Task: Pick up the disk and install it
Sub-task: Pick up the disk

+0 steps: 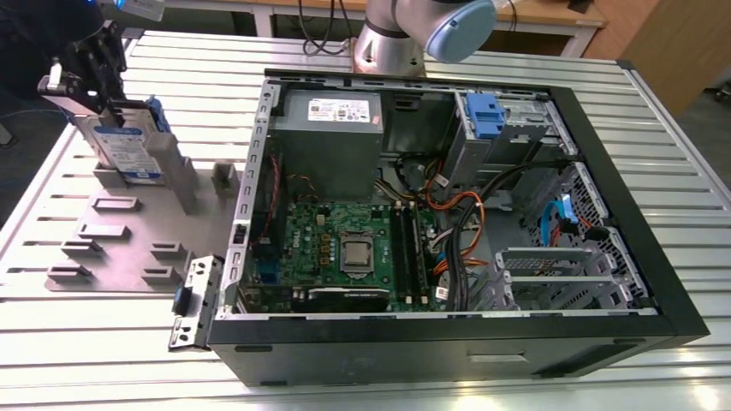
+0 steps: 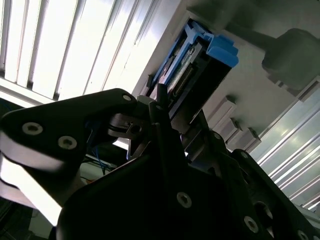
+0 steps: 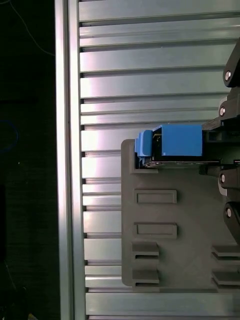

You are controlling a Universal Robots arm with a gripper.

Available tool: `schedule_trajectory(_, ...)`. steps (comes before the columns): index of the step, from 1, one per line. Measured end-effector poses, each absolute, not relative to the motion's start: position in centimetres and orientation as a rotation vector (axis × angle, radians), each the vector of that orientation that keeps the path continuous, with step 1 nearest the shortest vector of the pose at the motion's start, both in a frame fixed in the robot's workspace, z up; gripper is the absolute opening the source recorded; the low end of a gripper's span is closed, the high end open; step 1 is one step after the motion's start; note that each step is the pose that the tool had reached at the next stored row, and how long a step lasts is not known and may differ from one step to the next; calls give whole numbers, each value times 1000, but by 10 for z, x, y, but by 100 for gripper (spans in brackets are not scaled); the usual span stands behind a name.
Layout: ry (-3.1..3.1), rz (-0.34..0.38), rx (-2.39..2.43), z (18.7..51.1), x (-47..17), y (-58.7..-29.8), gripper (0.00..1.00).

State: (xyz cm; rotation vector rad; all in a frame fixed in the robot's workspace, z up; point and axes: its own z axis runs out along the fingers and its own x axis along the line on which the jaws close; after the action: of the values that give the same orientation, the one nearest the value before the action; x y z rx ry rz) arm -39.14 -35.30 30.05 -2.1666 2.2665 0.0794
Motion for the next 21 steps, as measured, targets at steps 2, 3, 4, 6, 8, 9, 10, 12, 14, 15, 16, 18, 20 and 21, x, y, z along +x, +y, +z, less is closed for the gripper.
schedule_trajectory(2, 2267, 80, -2167, 301, -391, -353, 35)
schedule_trajectory(3, 2267, 80, -2167, 301, -391, -354, 35)
schedule_trajectory(4, 2267, 80, -2167, 301, -391, -354, 35)
schedule_trajectory(6, 2267, 79, -2167, 301, -391, -356, 35)
schedule_trajectory(8, 2267, 79, -2167, 301, -391, -357, 35)
schedule_trajectory(9, 2267, 79, -2167, 301, -391, -357, 35)
schedule_trajectory(10, 2267, 79, -2167, 301, -391, -358, 35)
schedule_trajectory(12, 2267, 79, -2166, 301, -391, -358, 35)
schedule_trajectory(14, 2267, 79, -2167, 301, -391, -358, 35)
schedule_trajectory(15, 2267, 79, -2167, 301, -391, -358, 35)
schedule_trajectory(16, 2267, 79, -2167, 301, -391, -358, 35)
schedule_trajectory(18, 2267, 79, -2167, 301, -391, -359, 35)
schedule_trajectory(20, 2267, 79, -2167, 301, -391, -359, 35)
schedule_trajectory(21, 2267, 79, -2167, 301, -391, -359, 35)
